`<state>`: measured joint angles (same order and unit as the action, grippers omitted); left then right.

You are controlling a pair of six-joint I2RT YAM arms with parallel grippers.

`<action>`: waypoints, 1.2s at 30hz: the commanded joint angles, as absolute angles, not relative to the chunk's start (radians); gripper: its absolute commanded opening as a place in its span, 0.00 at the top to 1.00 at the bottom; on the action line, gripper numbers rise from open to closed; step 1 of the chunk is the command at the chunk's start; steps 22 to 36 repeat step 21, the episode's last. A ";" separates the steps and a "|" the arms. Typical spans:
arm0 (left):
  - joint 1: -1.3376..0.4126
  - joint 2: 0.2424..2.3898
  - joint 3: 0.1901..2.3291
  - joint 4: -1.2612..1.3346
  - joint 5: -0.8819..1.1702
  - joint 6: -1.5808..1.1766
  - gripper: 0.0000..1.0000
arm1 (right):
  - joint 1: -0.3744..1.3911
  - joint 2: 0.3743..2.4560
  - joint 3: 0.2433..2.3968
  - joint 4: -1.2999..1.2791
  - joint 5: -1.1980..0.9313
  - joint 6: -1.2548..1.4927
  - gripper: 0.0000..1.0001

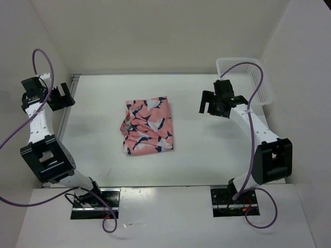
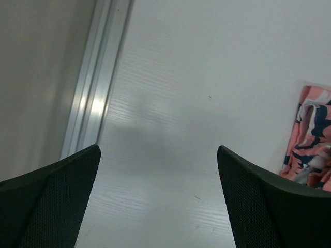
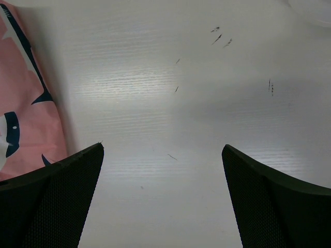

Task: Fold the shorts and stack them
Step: Fold the shorts

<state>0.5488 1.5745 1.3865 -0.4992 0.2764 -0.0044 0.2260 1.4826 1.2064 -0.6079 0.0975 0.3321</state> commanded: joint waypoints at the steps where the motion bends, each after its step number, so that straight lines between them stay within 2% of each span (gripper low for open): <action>1: 0.546 1.528 1.381 -0.437 0.137 0.000 0.00 | 0.225 1.434 1.259 -0.609 0.110 0.302 0.00; 12: 0.546 1.519 1.353 -0.417 0.100 0.000 0.00 | 0.216 1.443 1.250 -0.591 0.067 0.302 0.00; 20: 0.546 1.519 1.344 -0.417 0.166 0.000 0.00 | 0.216 1.443 1.223 -0.581 0.067 0.302 0.00; 36: 0.546 1.519 1.344 -0.417 0.166 0.000 0.00 | 0.216 1.443 1.223 -0.581 0.067 0.302 0.00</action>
